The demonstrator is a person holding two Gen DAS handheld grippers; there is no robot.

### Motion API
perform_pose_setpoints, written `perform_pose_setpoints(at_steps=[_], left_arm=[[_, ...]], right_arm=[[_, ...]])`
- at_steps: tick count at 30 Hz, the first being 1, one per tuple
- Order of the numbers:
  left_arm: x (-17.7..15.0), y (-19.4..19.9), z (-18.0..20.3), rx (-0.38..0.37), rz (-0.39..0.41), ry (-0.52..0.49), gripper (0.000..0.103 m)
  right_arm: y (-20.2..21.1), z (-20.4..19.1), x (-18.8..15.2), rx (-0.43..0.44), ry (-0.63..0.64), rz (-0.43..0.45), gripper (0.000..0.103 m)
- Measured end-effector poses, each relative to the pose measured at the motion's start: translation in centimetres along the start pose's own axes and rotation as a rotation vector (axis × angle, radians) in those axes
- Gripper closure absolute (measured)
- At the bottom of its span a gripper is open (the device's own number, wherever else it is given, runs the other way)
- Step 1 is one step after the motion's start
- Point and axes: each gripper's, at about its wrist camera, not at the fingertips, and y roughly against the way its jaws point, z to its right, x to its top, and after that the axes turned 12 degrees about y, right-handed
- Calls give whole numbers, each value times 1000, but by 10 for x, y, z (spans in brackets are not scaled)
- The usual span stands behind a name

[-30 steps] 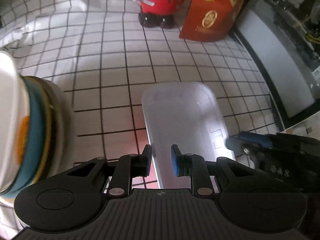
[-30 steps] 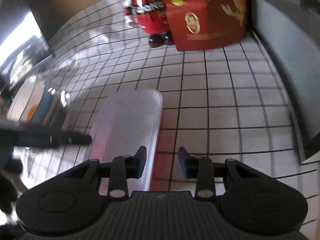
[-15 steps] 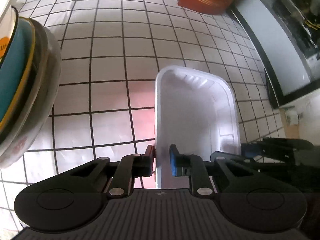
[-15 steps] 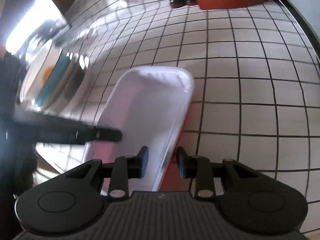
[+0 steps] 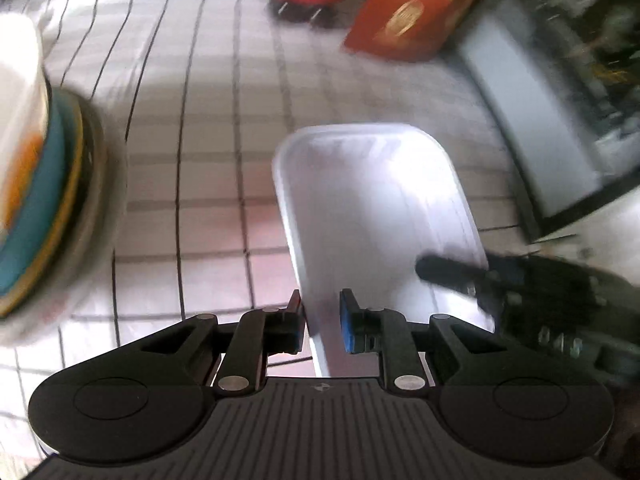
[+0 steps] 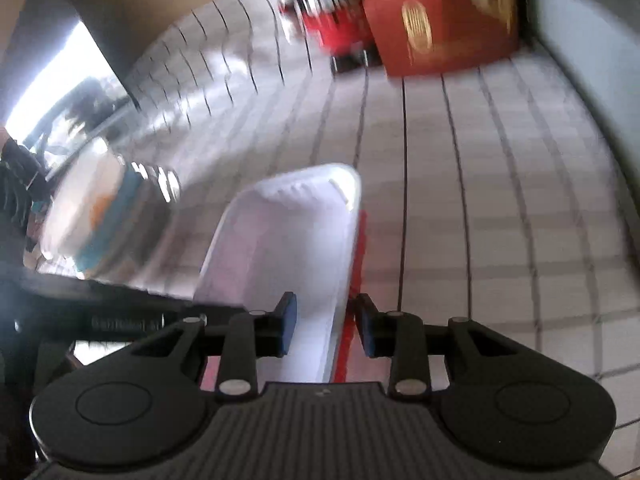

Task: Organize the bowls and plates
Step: 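Carry the red-rimmed tray with both tools over the bowl stack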

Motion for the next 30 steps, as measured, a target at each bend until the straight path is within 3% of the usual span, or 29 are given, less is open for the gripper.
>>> perform_pose_setpoints(at_steps=[5, 9, 13, 15, 21, 25, 30], left_arm=[[16, 84, -9, -116, 115, -48, 82], [31, 157, -42, -164, 196, -32, 82], [40, 214, -94, -197, 259, 25, 83], [38, 230, -113, -179, 280, 19, 82], [32, 241, -167, -162, 262, 51, 83], [33, 230, -180, -169, 231, 64, 82], [55, 212, -185, -175, 271, 94, 83]], right_arm=[[53, -44, 40, -56, 57, 199, 70], [84, -100, 74, -39, 91, 321, 70], [80, -158, 98, 44, 94, 359, 70], [70, -185, 102, 115, 80, 350, 70], [36, -250, 96, 115, 114, 311, 70], [12, -260, 91, 94, 72, 265, 71], [0, -254, 84, 91, 94, 275, 71]])
